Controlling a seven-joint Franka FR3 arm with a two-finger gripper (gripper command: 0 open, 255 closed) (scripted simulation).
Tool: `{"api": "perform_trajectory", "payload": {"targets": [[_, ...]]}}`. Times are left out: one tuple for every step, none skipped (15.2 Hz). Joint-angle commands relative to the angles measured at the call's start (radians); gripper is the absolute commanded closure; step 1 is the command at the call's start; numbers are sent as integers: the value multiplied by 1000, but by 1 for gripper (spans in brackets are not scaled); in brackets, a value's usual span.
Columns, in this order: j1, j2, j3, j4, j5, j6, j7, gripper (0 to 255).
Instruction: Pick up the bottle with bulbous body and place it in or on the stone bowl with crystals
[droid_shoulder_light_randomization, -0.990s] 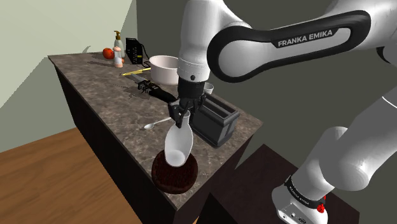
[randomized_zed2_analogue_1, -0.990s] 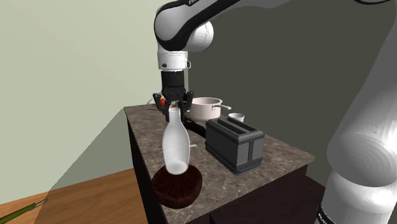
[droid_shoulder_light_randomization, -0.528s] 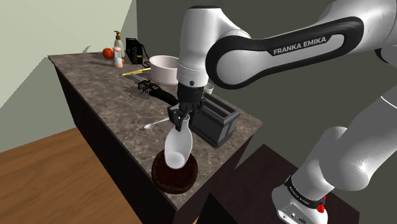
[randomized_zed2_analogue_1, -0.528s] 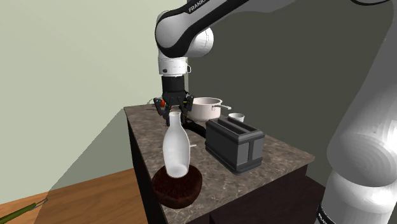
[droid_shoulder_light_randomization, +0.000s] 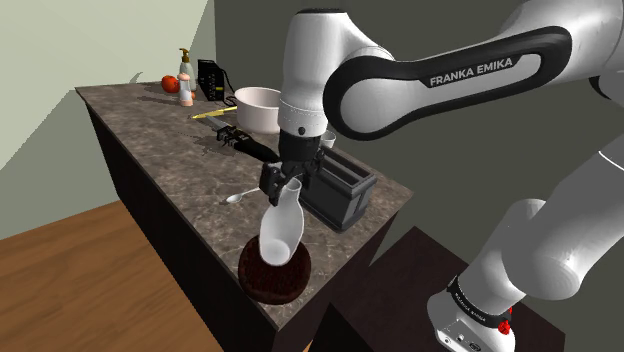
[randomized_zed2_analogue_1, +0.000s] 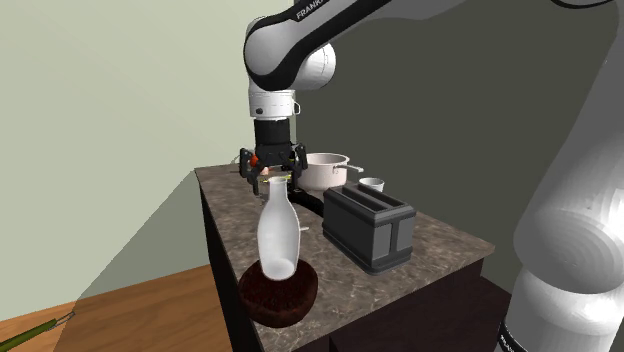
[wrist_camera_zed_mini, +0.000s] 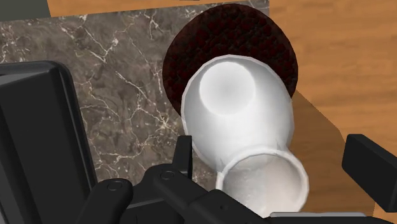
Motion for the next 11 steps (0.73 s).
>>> {"api": "perform_trajectory", "payload": {"targets": [[0, 0, 0, 0, 0, 0, 0, 0], [0, -10, -2, 25, 4, -34, -3, 0], [-1, -18, -4, 50, 7, -67, -6, 0], [-1, -25, -6, 78, 9, -101, -8, 0], [-1, -30, -7, 100, 11, -127, -9, 0], [-1, -30, -7, 100, 11, -127, -9, 0], [-1, -30, -7, 100, 11, -127, -9, 0], [-1, -30, -7, 100, 11, -127, -9, 0], [-1, -30, -7, 100, 11, -127, -9, 0], [-1, -30, -7, 100, 11, -127, -9, 0], [-1, -30, -7, 100, 11, -127, -9, 0]]}}
